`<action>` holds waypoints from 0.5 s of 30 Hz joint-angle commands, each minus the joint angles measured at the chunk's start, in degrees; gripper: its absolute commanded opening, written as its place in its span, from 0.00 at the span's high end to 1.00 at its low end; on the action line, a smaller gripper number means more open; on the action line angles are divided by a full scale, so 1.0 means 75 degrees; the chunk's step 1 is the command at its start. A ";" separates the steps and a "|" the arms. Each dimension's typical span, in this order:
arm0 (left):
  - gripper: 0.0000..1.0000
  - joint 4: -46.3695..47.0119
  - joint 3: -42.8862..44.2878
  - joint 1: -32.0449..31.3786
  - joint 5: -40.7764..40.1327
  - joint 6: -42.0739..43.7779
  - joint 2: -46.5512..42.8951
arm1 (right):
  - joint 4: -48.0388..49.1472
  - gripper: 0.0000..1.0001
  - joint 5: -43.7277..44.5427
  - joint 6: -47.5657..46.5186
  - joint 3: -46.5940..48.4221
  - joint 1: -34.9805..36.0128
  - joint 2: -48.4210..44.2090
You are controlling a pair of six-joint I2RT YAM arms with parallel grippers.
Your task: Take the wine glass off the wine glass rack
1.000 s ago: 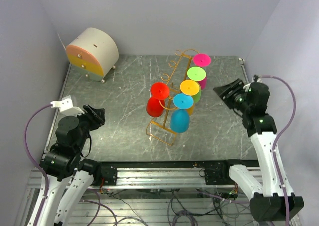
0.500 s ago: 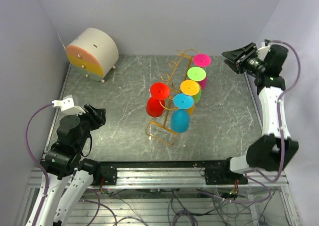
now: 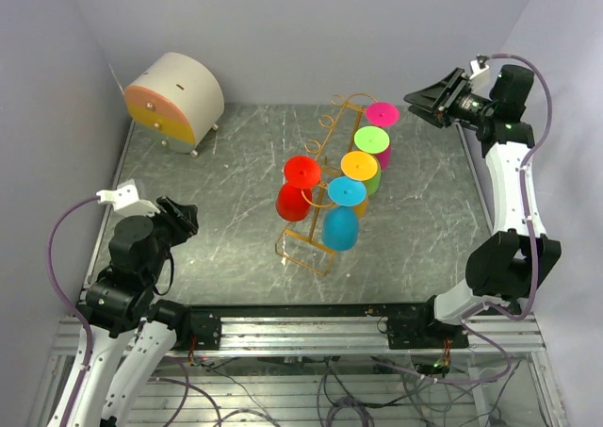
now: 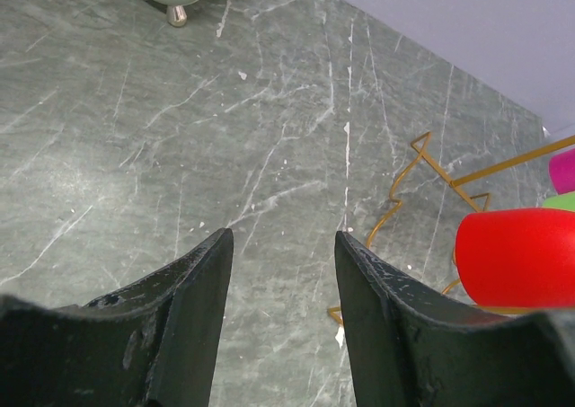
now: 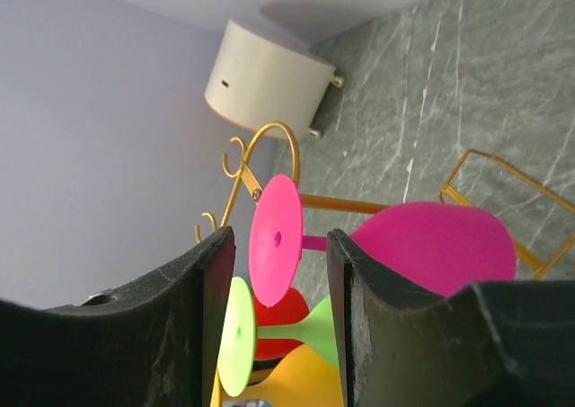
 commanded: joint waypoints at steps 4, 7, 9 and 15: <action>0.40 -0.0056 0.0100 -0.0078 -0.0220 -0.0071 0.0000 | -0.0704 0.55 0.0136 -0.0791 0.0069 0.0473 0.0203; 0.40 -0.0069 0.0105 -0.0078 -0.0232 -0.0083 0.0021 | -0.0661 0.55 0.0077 -0.0864 -0.0028 0.0562 0.0230; 0.40 -0.0074 0.0106 -0.0079 -0.0243 -0.0088 0.0036 | -0.0615 0.55 0.0132 -0.0881 -0.0098 0.0571 0.0171; 0.40 -0.0102 0.0114 -0.0079 -0.0298 -0.0126 0.0029 | -0.0734 0.57 0.0128 -0.0951 -0.0049 0.0623 0.0277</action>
